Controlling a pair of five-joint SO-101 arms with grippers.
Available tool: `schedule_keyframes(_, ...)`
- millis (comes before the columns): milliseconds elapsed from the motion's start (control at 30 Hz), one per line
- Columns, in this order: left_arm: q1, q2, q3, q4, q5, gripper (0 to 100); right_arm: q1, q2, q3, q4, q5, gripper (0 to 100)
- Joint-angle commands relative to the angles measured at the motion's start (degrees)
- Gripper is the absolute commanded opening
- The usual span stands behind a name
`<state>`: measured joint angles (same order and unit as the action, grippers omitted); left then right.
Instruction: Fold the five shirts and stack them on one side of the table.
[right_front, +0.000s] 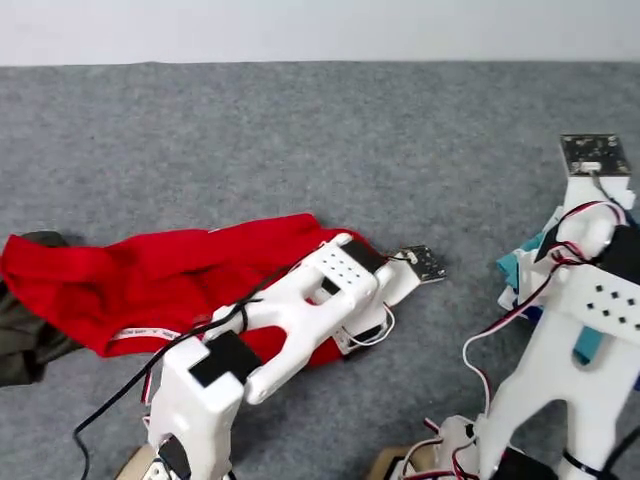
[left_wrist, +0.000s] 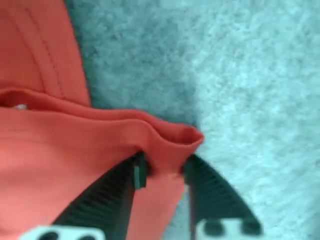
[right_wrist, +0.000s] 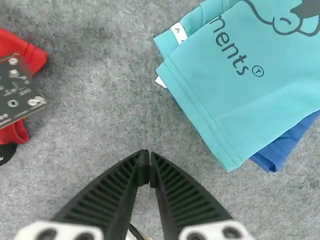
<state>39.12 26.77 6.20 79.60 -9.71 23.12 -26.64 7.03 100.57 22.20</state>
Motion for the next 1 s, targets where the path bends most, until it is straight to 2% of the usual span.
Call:
schedule_keyframes(0, -0.2, 0.7, -2.2, 0.4, 0.4, 1, 0.5, -2.2, -0.2, 2.1, 0.5, 0.9)
schedule_keyframes(233, -0.9, -11.3, -2.2, 7.0, 0.3, 1, 0.5, -2.2, -0.2, 2.1, 0.5, 0.9)
schedule_keyframes(433, -8.2, -28.3, -2.2, 13.3, -0.3, 0, 0.3, -1.7, -0.2, 1.9, 0.5, 0.9)
schedule_keyframes(500, -11.5, -33.2, -2.2, 15.2, -3.3, 0, 0.2, -1.7, -0.2, 1.8, 0.5, 0.9)
schedule_keyframes(600, -18.7, -39.7, -2.2, 18.3, -7.3, 0, 0.2, -1.7, -0.2, 1.8, 0.5, 0.9)
schedule_keyframes(733, -32.3, -47.3, -2.0, 21.0, -11.7, 0, -1.8, -1.7, -0.2, 1.8, 0.5, 0.9)
schedule_keyframes(967, -58.6, -56.6, -1.5, 20.9, -18.5, 0, -16.0, -1.7, 0.4, -0.4, 0.1, 0.9)
